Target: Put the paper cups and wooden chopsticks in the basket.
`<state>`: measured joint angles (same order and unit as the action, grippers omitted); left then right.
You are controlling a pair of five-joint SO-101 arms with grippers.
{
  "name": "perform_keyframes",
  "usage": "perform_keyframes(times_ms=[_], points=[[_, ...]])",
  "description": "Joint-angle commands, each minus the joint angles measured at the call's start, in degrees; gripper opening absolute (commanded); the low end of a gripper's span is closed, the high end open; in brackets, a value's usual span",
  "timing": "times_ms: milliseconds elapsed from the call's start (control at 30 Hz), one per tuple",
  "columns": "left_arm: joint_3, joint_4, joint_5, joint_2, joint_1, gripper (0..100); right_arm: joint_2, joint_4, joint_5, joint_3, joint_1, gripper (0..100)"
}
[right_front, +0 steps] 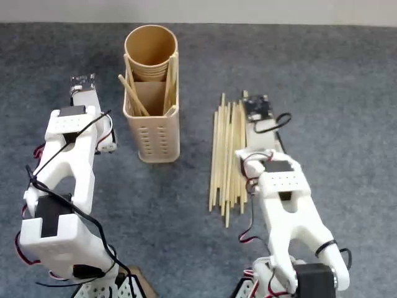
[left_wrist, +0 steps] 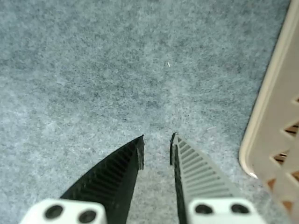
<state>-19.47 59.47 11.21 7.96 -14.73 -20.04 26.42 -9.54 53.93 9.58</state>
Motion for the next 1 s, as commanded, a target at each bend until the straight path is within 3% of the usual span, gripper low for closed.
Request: perform_keyframes(times_ms=[0, 700, 967], points=[[0.22, -0.62, 0.44, -1.36, 1.1, 13, 1.36, -2.42, -0.97, -0.22, -1.8, 13.5], [0.22, -0.44, 0.44, -1.36, 1.1, 13, 7.69, -5.76, -2.73, 0.13, -1.63, 13.5], [0.22, -0.26, 0.44, -1.36, 1.1, 13, 16.92, 1.98, -4.66, -5.49, -1.63, 13.5]])
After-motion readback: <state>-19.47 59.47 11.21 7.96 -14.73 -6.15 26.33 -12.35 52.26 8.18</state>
